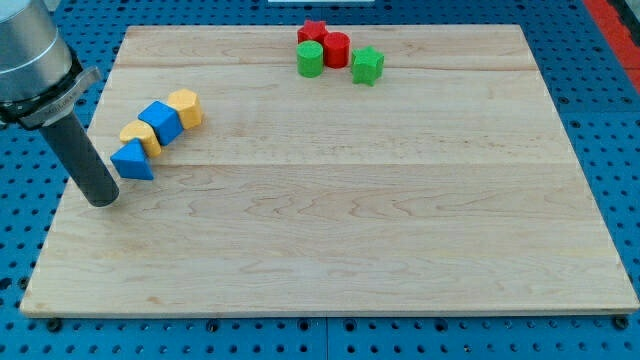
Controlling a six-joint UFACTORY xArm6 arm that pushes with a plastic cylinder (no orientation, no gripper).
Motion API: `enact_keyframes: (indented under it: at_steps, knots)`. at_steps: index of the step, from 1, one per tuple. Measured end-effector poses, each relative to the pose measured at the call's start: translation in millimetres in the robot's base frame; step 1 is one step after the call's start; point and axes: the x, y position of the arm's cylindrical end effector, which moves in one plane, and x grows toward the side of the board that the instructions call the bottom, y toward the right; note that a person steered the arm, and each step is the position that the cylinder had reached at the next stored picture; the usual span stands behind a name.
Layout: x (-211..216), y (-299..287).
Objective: Push the blue triangle at the center of the board
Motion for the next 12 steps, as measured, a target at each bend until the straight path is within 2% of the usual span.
enact_keyframes:
  at_steps: [1, 2, 3, 4, 5, 6, 7, 8, 9, 10, 11, 12]
  knots:
    - [-62, 11]
    - [-99, 46]
    - [-80, 66]
    - [-60, 51]
    - [-42, 85]
    - [-42, 172]
    - [-12, 139]
    - [-19, 136]
    - [-29, 93]
    - [-6, 34]
    - [16, 77]
    - [11, 155]
